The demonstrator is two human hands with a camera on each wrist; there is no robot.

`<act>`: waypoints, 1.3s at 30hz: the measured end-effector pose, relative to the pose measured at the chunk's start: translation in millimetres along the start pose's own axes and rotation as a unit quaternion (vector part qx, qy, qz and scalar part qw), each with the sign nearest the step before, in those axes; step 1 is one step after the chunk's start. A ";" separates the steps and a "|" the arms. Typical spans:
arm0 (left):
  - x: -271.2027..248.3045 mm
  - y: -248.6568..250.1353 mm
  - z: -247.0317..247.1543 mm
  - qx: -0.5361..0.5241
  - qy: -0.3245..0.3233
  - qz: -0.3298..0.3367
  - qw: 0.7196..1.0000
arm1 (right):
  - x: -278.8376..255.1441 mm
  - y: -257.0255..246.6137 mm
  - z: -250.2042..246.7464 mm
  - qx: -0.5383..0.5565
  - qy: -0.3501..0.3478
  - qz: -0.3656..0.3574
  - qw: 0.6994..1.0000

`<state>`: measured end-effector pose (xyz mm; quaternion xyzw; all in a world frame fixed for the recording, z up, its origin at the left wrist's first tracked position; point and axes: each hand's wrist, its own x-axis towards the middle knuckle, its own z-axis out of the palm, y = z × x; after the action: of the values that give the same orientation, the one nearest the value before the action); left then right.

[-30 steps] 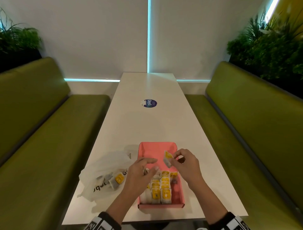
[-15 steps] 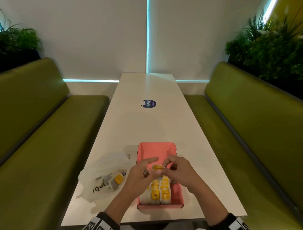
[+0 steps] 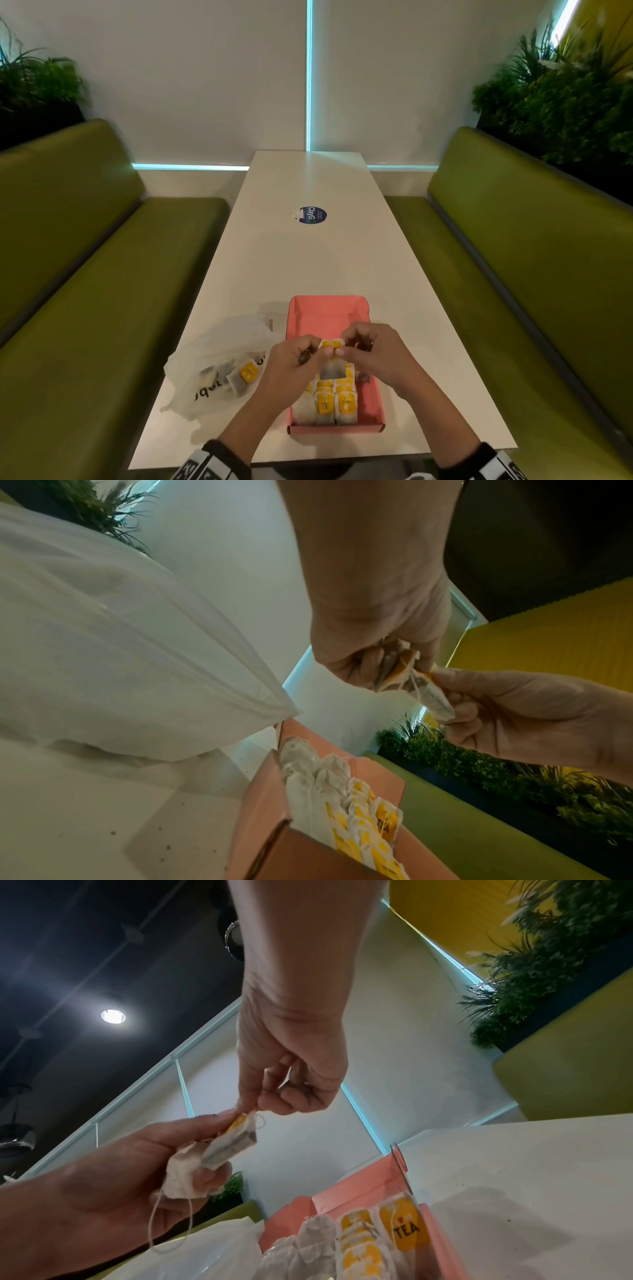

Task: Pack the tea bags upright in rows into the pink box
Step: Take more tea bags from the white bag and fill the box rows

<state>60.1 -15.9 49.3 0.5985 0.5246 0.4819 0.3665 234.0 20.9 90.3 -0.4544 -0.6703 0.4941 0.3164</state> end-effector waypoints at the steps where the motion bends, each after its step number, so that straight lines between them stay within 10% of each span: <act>1: 0.0 -0.5 -1.0 -0.004 0.001 -0.001 1.000 | 0.2 0.8 -0.9 0.005 0.013 -0.002 1.000; 10: 1.1 -0.7 -2.1 0.046 0.058 -0.016 0.997 | -5.3 -5.4 -9.1 -0.017 -0.085 0.024 0.996; 21: -3.1 2.6 8.3 0.066 0.174 0.128 0.974 | 1.0 -1.8 10.9 -0.255 0.008 0.016 0.967; 30: -0.5 -1.7 5.3 0.086 0.195 0.237 0.948 | -2.2 -14.5 14.2 -0.042 0.070 0.097 0.992; 39: -1.3 -18.1 8.2 0.142 0.151 0.247 0.947 | -2.6 -16.8 10.2 -0.415 0.088 0.056 0.904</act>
<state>63.1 -13.3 29.8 0.6751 0.4726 0.5628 0.0641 221.1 13.0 103.2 -0.6227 -0.7578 0.1464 0.1288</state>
